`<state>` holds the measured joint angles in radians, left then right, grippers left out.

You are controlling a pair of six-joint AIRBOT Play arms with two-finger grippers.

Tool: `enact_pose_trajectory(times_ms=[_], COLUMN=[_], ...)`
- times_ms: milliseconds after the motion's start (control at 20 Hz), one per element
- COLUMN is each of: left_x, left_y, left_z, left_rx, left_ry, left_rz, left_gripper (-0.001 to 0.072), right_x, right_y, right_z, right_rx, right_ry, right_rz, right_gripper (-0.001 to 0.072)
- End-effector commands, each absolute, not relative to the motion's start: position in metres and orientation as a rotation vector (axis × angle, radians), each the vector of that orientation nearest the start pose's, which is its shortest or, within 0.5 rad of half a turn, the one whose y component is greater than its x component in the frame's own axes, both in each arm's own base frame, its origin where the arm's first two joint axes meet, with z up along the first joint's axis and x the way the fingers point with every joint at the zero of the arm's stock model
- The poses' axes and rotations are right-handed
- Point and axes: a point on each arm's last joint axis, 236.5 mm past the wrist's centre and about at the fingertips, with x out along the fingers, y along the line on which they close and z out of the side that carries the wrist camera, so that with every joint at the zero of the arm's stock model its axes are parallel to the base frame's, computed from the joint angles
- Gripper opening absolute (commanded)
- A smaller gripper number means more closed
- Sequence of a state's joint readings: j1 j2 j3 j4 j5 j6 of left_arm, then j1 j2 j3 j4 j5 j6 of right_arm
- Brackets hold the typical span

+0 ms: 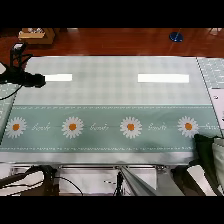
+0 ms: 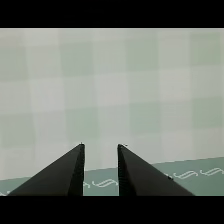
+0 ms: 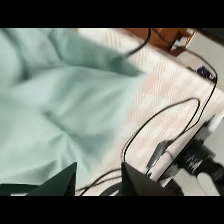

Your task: Fold the shirts.

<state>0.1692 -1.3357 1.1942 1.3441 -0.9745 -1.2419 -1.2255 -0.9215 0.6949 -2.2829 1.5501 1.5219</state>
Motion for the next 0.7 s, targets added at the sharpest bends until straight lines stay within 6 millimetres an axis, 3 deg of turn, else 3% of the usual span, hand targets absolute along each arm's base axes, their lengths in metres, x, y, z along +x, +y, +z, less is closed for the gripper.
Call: enact_pose_trajectory(times_ms=[0, 50, 100, 150, 200, 250, 300, 350, 400, 500, 550, 650], left_x=[0.437, 0.441, 0.447, 0.453, 0.458, 0.461, 0.46, 0.456, 0.449, 0.43, 0.423, 0.41], left_y=[0.025, 0.017, 0.004, -0.013, -0.037, -0.064, -0.087, -0.107, -0.128, -0.16, -0.171, -0.176], left_z=[0.021, 0.028, 0.036, 0.048, 0.062, 0.074, 0.08, 0.078, 0.07, 0.046, 0.033, 0.01], left_rx=[-0.029, -0.066, -0.121, -0.185, -0.242, -0.241, -0.209, -0.168, -0.099, 0.08, 0.182, 0.316], left_ry=[1.072, 1.051, 1.021, 0.989, 0.951, 0.914, 0.896, 0.903, 0.928, 0.998, 1.025, 1.098], left_rz=[-0.135, -0.152, -0.18, -0.219, -0.285, -0.372, -0.435, -0.475, -0.516, -0.574, -0.589, -0.553], left_gripper=[0.0306, 0.0497, 0.063, 0.0627, 0.062, 0.061, 0.0597, 0.0598, 0.0598, 0.0598, 0.0598, 0.0598], right_x=[-0.019, 0.056, 0.135, 0.212, 0.277, 0.32, 0.352, 0.37, 0.377, 0.368, 0.36, 0.351], right_y=[-0.243, -0.257, -0.271, -0.275, -0.263, -0.237, -0.201, -0.166, -0.134, -0.084, -0.06, -0.025], right_z=[0.009, 0.017, 0.05, 0.104, 0.162, 0.194, 0.199, 0.181, 0.146, 0.076, 0.049, 0.018], right_rx=[0.567, 0.668, 0.719, 0.717, 0.678, 0.63, 0.554, 0.474, 0.391, 0.279, 0.223, 0.153], right_ry=[1.643, 1.348, 1.042, 0.76, 0.557, 0.496, 0.554, 0.676, 0.841, 1.169, 1.309, 1.462], right_rz=[-1.193, -1.072, -0.939, -0.776, -0.609, -0.474, -0.35, -0.262, -0.193, -0.102, -0.031, 0.083], right_gripper=[0.0368, 0.0368, 0.0363, 0.0296, 0.0273, 0.0273, 0.0273, 0.0274, 0.0285, 0.0431, 0.0437, 0.0481])
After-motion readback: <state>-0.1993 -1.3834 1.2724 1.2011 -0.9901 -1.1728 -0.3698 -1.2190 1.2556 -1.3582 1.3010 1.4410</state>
